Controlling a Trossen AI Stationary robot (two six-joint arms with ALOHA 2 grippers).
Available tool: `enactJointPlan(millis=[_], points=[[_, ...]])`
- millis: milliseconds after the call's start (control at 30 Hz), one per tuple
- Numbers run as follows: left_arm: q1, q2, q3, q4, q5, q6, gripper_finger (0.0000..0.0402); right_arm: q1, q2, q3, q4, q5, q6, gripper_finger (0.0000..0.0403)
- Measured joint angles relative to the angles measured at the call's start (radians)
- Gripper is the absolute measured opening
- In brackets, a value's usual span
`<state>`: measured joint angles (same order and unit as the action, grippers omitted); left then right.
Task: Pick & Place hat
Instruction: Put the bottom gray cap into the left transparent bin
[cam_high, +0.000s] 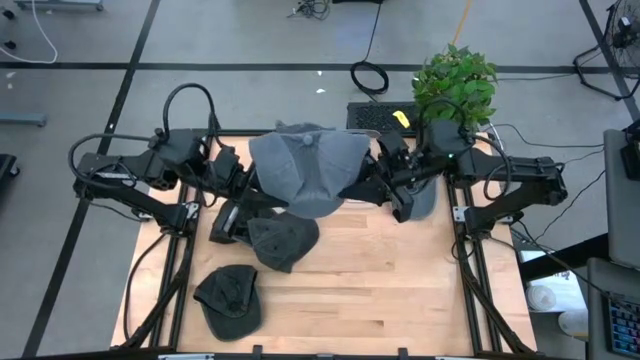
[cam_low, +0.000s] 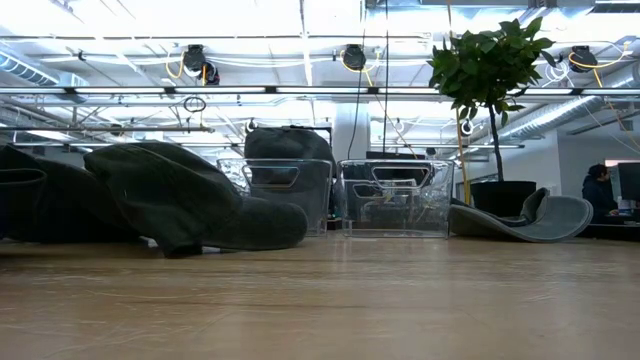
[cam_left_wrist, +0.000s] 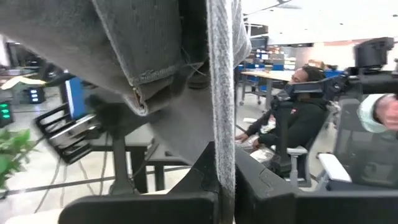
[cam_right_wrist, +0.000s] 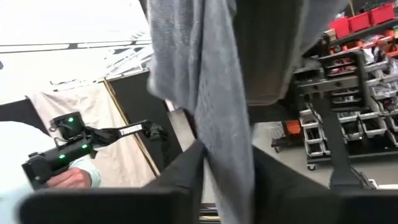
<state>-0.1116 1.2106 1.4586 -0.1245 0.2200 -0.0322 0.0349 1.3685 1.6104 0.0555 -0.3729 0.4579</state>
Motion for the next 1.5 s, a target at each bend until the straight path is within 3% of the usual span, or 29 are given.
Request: enactJointPlan(millis=[100,233,567,800,933,1133,1233,1500], points=[[0.0,0.0,0.0,0.003,-0.024,-0.019,0.0008,0.0,-0.003,0.0,0.004,-0.01,-0.01,0.0012],[0.0,-0.001,0.0,0.007,-0.029,-0.028,0.0024,0.0,-0.003,0.0,0.008,-0.009,-0.01,0.0004],[0.018,-0.039,-0.002,-0.03,-0.051,-0.096,0.0159,0.004,-0.043,0.0,-0.088,-0.054,-0.032,0.0001],[0.082,-0.1,-0.002,-0.132,0.04,-0.204,0.0254,0.042,-0.076,0.0,-0.196,-0.074,-0.085,0.0001],[0.138,-0.131,-0.001,-0.154,0.114,-0.271,0.0287,0.069,-0.081,0.0,-0.28,-0.077,-0.134,0.0001],[0.225,-0.14,0.007,-0.195,0.248,-0.335,0.0304,0.085,-0.071,0.0,-0.403,-0.126,-0.196,0.0],[0.253,-0.124,0.043,-0.241,0.294,-0.329,0.0297,0.085,-0.065,0.0,-0.447,-0.133,-0.234,0.0],[0.313,-0.052,0.217,-0.426,0.389,-0.293,0.0264,0.08,-0.064,0.0,-0.445,-0.281,-0.344,0.0]])
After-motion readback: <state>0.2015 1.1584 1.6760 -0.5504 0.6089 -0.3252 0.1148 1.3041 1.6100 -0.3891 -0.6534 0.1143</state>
